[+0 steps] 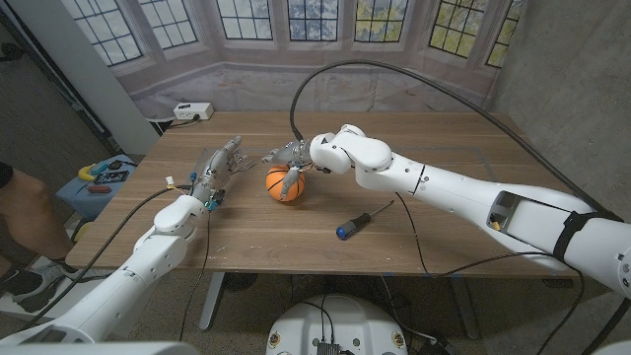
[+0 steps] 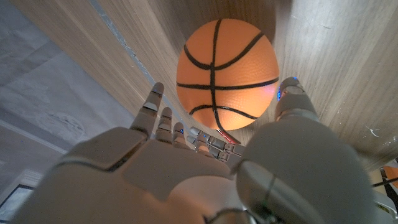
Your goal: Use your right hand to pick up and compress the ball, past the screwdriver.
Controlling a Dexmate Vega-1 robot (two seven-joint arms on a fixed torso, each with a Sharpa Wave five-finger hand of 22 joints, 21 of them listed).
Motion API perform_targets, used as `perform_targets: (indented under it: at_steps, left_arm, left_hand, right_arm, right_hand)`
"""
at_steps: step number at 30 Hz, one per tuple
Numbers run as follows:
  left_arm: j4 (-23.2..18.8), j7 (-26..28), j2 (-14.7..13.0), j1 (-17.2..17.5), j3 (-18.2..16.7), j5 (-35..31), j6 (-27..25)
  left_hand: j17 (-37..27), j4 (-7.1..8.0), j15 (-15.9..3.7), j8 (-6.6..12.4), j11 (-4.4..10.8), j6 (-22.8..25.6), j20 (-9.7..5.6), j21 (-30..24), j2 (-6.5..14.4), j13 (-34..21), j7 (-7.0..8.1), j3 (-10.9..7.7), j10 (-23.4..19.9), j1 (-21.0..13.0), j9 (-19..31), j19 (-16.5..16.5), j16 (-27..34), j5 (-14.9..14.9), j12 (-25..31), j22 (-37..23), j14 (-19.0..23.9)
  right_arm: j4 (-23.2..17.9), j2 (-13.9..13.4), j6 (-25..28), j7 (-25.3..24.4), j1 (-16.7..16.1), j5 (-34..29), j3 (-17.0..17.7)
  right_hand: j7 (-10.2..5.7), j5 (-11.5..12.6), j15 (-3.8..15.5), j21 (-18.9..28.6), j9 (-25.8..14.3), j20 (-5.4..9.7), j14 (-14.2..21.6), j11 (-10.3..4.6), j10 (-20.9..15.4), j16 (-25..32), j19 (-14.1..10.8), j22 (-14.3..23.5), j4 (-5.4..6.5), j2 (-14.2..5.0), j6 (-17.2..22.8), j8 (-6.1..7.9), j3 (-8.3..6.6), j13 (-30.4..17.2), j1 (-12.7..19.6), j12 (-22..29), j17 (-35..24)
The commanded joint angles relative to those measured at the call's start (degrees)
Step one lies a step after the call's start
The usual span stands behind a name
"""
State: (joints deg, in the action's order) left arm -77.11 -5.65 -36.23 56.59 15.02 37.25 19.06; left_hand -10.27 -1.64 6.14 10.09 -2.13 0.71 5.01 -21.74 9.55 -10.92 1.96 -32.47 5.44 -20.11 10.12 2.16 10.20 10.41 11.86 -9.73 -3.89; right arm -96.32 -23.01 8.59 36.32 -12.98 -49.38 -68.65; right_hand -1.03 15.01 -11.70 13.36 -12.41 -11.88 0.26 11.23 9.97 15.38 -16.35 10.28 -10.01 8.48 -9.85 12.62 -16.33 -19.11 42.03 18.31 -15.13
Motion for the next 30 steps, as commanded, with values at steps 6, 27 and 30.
perform_targets:
  at_steps: [6,27,30]
  left_arm:
    - [-0.9,0.8,0.1,0.4,0.3,-0.2,-0.6]
    - [-0.3,-0.2,0.4,0.0,0.7,0.2,-0.9]
    - [-0.2,-0.3,0.4,0.0,0.7,0.3,-0.9]
  left_hand:
    - [-0.1,0.42,0.16,0.45,0.3,0.1,0.25,0.4,0.0,-0.2,0.92,-0.1,0.0,0.7,0.2,0.4,0.5,0.1,0.2,-0.2,0.4]
    - [0.1,0.46,0.14,0.42,0.49,0.0,0.26,0.8,-0.4,-0.1,1.23,-0.03,-0.1,1.3,0.2,0.8,0.4,0.1,0.2,-0.2,0.6]
    - [0.1,0.5,0.14,0.4,0.49,0.0,0.25,0.9,-0.4,-0.1,1.35,-0.05,-0.1,1.4,0.2,0.9,0.4,0.1,0.2,-0.2,0.6]
  right_arm:
    - [1.8,1.0,-2.0,-0.6,-1.0,-0.9,0.2]
    - [5.8,2.0,-3.9,-4.1,-0.9,-1.3,-0.5]
    - [6.1,2.1,-4.0,-5.0,-1.1,-1.5,-0.6]
  right_hand:
    - [0.93,-0.7,-0.12,0.3,-0.5,-0.03,2.2,0.13,-1.5,0.8,-1.7,0.3,0.09,0.24,-3.1,0.89,-1.14,-2.4,1.8,2.6,-1.4]
    - [1.6,-1.7,1.68,0.3,-1.5,0.43,6.3,-3.77,-5.2,1.9,-4.4,0.4,0.15,0.72,3.6,3.2,-2.72,-8.4,4.1,9.1,-4.5]
    - [1.73,-1.7,1.87,0.4,-1.7,0.49,6.8,-4.35,-5.4,2.1,-4.8,0.4,0.11,0.73,4.3,3.44,-2.92,-9.2,4.5,9.8,-4.8]
